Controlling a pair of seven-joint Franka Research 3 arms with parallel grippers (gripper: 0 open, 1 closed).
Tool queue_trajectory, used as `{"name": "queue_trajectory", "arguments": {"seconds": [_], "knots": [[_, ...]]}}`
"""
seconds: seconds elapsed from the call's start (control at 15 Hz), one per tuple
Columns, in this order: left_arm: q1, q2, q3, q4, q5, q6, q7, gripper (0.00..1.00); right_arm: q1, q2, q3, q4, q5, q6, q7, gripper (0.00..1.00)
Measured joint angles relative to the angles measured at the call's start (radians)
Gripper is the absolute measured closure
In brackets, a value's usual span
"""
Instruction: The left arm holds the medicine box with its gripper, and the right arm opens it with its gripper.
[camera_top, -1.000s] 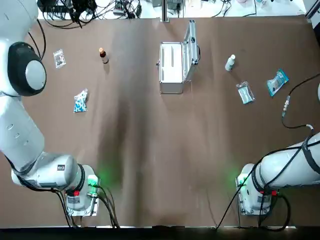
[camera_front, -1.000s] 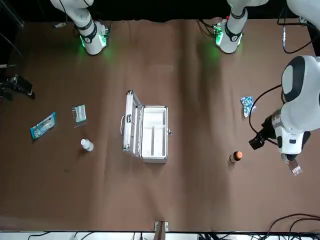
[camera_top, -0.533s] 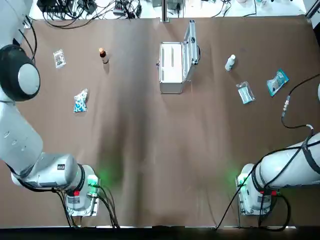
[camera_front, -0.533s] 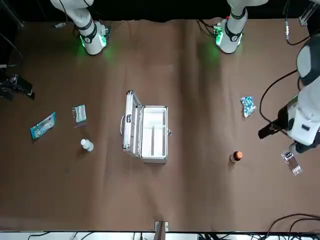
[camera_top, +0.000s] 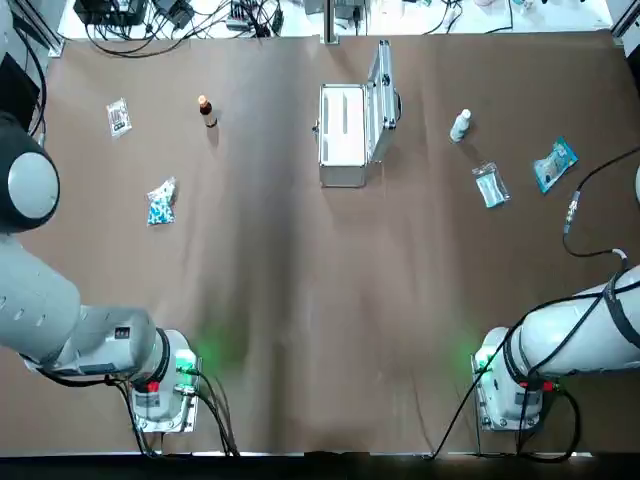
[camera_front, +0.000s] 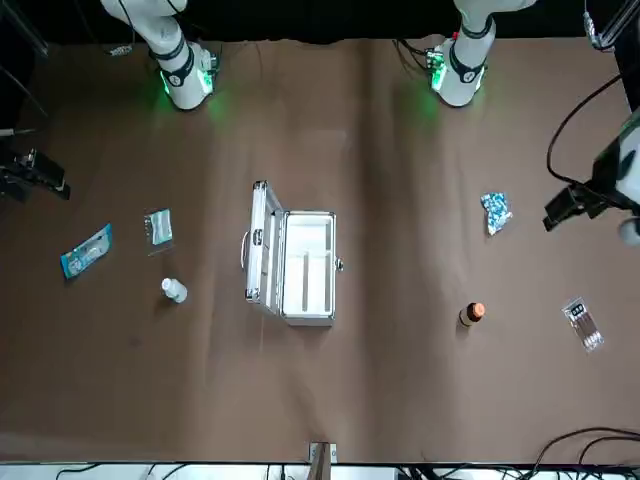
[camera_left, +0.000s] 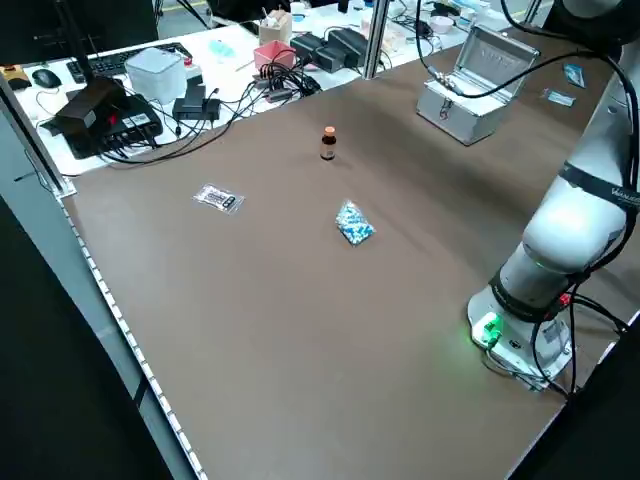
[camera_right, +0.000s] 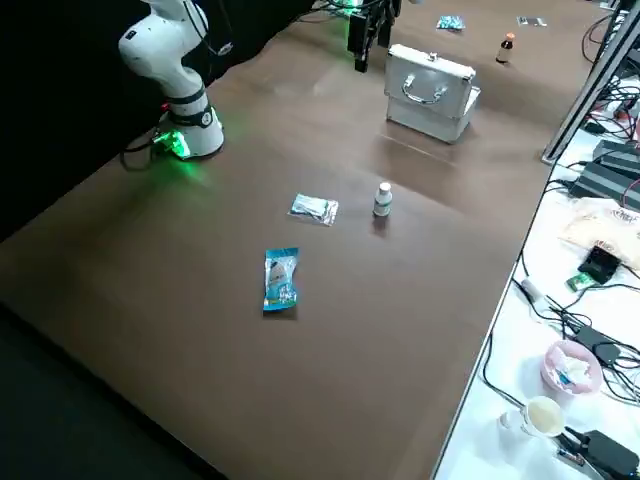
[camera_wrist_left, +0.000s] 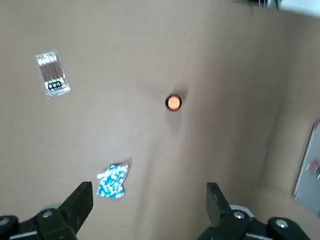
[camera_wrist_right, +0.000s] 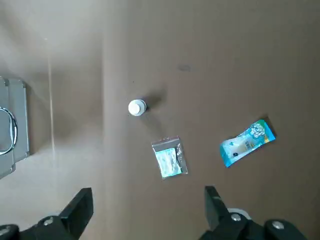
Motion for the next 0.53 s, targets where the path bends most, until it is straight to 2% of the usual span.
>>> {"name": "queue_trajectory", "arguments": {"seconds": [0.27, 0.53], "knots": [[-0.001, 0.0, -0.003, -0.073, -0.001, -0.009, 0.1, 0.0, 0.0, 0.0, 0.0, 0.0, 0.0, 0.003, 0.0, 0.02], [0.0, -0.007, -0.004, -0.075, -0.001, -0.009, 0.11, 0.0, 0.0, 0.0, -0.001, 0.0, 0.0, 0.003, 0.0, 0.02]]}}
